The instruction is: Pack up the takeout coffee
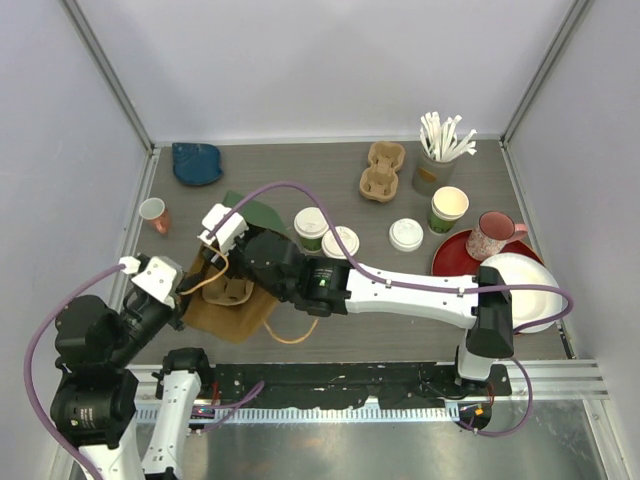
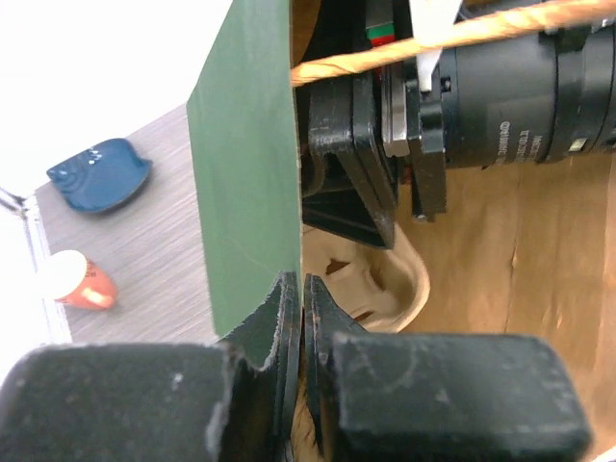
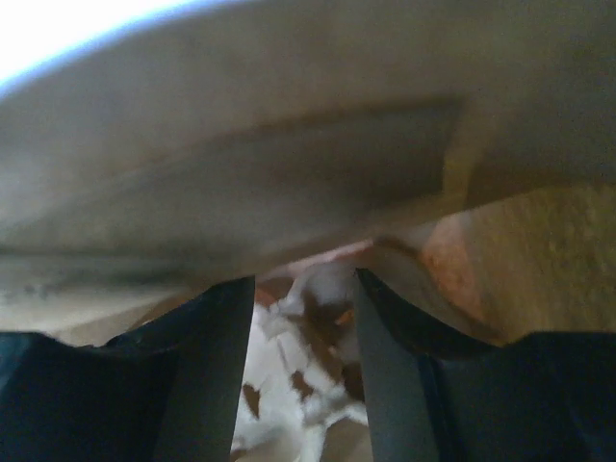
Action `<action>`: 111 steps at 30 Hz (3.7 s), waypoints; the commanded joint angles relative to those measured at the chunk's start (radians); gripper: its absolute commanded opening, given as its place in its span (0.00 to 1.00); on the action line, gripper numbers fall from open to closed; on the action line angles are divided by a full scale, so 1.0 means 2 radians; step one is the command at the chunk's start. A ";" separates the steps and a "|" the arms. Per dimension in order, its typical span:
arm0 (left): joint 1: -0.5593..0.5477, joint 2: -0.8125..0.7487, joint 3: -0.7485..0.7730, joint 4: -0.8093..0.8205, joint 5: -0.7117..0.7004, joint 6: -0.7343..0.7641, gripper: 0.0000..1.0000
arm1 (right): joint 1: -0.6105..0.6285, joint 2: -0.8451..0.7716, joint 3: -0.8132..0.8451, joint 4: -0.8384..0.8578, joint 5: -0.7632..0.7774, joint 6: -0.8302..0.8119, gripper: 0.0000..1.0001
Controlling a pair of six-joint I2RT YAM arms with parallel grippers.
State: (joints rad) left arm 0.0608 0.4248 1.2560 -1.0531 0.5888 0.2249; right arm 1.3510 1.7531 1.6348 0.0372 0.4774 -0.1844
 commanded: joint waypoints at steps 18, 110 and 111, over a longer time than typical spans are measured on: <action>0.017 -0.048 -0.013 -0.064 0.025 0.213 0.00 | 0.003 -0.040 -0.044 0.021 -0.132 -0.030 0.58; 0.067 -0.033 0.022 0.023 0.179 -0.080 0.00 | 0.006 -0.048 -0.284 0.534 0.104 -0.153 0.01; 0.069 -0.033 0.021 0.023 0.183 -0.083 0.00 | 0.006 -0.036 -0.274 0.546 0.111 -0.159 0.01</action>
State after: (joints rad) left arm 0.1719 0.3714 1.3075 -1.0809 0.8730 0.1528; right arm 1.3762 1.6112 0.9901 0.9005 0.5491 -0.4786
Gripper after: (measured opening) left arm 0.040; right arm 0.053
